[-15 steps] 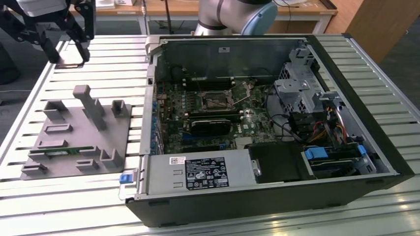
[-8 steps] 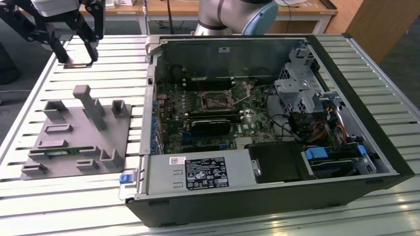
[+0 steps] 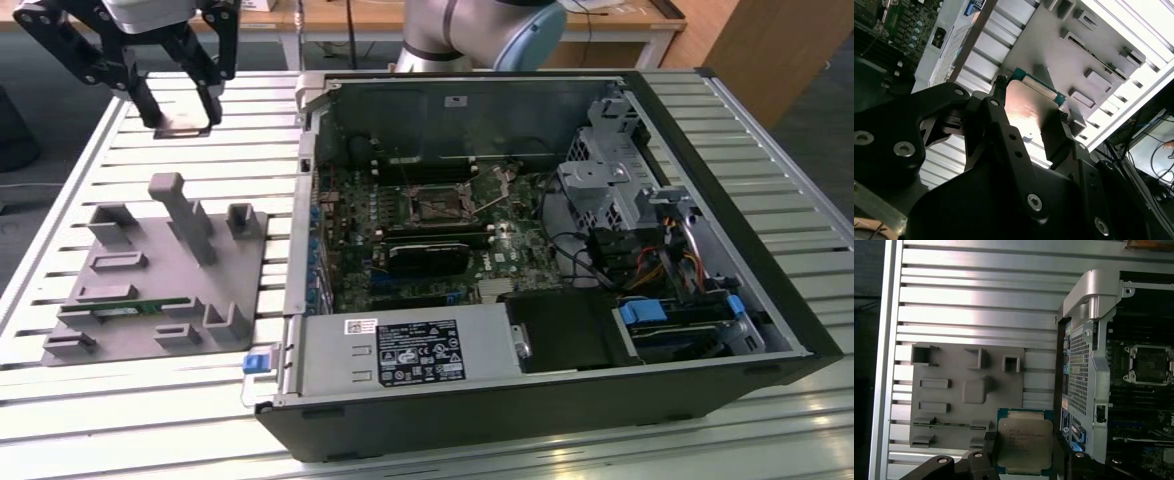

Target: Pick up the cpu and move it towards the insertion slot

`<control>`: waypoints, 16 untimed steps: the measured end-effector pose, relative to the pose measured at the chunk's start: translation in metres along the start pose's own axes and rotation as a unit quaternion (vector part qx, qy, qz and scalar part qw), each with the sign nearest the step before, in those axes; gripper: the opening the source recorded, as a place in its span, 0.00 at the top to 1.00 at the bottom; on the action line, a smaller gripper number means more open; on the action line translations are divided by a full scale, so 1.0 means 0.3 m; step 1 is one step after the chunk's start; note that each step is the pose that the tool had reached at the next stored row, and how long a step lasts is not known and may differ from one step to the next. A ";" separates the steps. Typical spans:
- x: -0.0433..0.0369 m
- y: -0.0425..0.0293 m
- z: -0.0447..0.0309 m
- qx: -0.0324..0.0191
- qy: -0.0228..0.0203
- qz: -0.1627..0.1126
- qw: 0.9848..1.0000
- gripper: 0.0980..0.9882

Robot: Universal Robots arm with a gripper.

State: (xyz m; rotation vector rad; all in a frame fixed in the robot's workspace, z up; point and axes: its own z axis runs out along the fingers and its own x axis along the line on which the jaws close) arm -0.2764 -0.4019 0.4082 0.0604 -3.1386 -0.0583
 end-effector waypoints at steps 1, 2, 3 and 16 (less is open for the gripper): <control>-0.008 0.000 0.000 0.000 0.000 0.000 1.000 0.51; -0.018 0.000 0.000 0.000 0.000 0.000 1.000 0.51; -0.027 0.000 0.001 0.000 0.000 0.000 1.000 0.51; -0.173 -0.004 0.002 0.000 0.000 0.000 1.000 0.51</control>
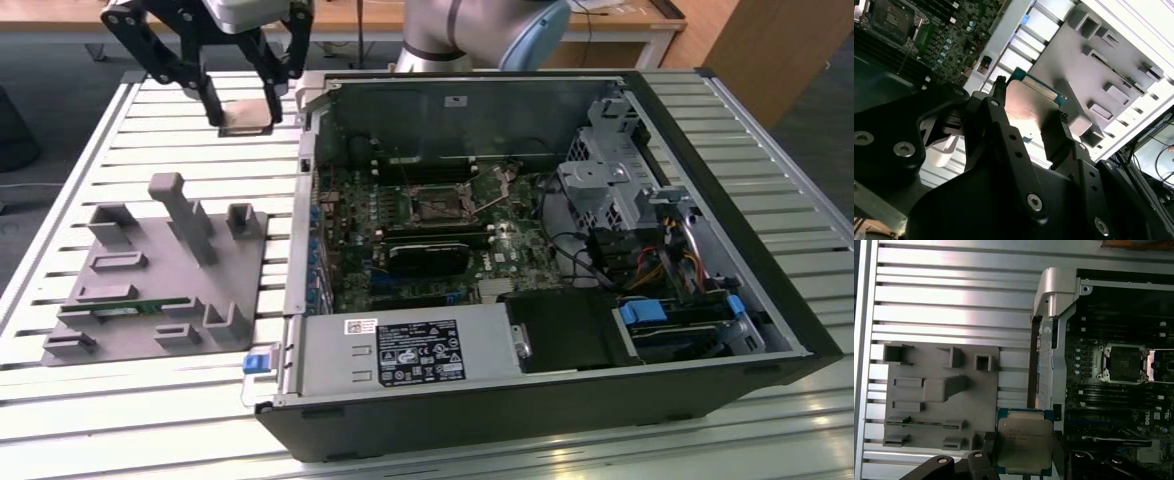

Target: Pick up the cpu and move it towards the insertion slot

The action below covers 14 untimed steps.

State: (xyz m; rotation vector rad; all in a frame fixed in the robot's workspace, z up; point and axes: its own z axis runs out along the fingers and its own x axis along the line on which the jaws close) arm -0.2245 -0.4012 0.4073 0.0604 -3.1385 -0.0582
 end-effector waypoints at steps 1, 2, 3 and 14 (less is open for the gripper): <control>-0.013 0.000 0.000 0.000 0.000 0.000 1.000 0.51; -0.026 0.000 0.001 0.000 0.000 0.000 1.000 0.51; -0.039 0.000 0.001 0.000 0.000 0.000 1.000 0.51; -0.178 0.028 0.007 0.000 0.000 0.000 1.000 0.51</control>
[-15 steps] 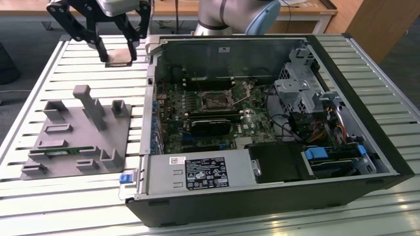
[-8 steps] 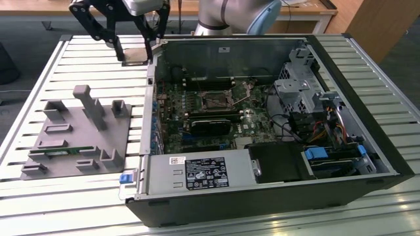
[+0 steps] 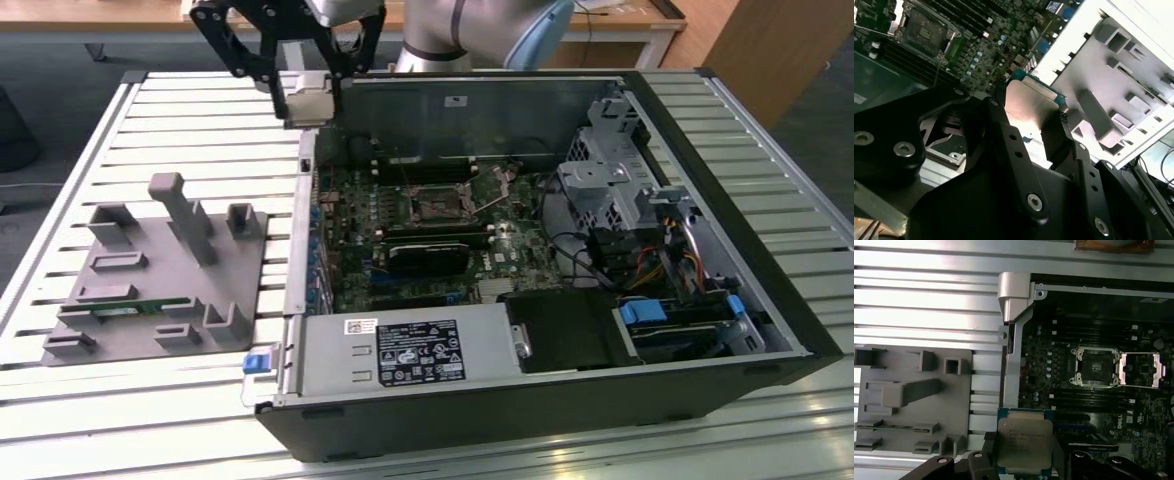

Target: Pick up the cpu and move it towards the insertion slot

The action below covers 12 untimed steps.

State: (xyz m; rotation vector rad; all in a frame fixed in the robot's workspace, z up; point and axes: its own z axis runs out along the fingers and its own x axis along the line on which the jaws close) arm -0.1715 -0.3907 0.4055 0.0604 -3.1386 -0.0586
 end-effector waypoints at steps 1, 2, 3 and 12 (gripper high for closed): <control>-0.012 0.004 0.001 0.000 0.000 0.000 1.000 0.51; -0.023 0.008 0.001 0.000 0.000 0.000 1.000 0.51; -0.033 0.012 0.002 0.000 0.000 0.000 1.000 0.51; -0.129 0.051 0.008 0.000 0.000 0.000 1.000 0.51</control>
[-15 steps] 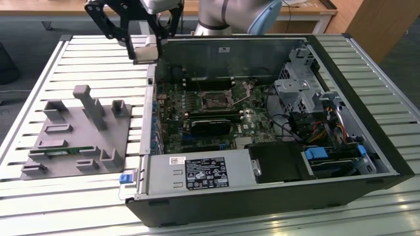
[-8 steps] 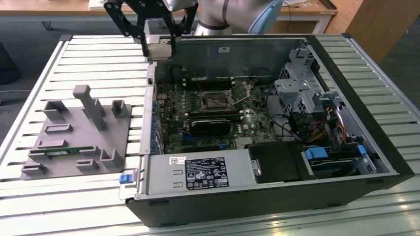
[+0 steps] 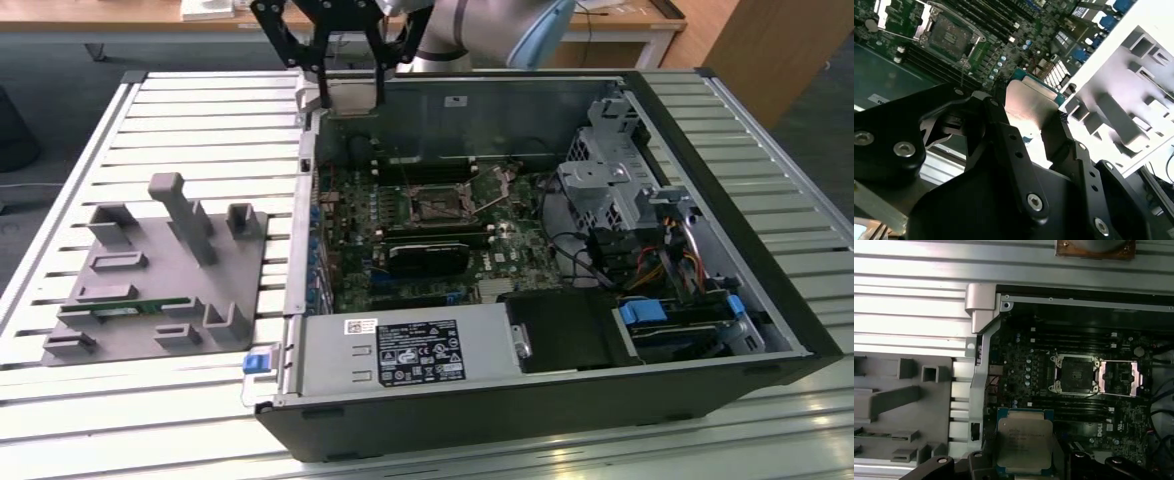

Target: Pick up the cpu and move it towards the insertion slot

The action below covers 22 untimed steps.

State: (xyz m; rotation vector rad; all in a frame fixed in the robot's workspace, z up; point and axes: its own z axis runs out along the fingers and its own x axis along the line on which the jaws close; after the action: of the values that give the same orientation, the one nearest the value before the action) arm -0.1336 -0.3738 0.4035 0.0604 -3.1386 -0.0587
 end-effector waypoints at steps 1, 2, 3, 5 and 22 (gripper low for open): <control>-0.010 0.006 0.001 0.000 0.000 0.000 1.000 0.51; -0.020 0.012 0.002 0.000 0.000 0.000 1.000 0.51; -0.028 0.019 0.004 0.000 0.000 0.000 1.000 0.51; -0.043 0.036 0.007 0.000 0.000 0.000 1.000 0.51; -0.171 0.128 0.029 0.000 0.000 0.000 1.000 0.51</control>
State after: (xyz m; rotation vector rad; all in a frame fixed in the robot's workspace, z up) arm -0.0839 -0.3330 0.3961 0.0604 -3.1387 -0.0585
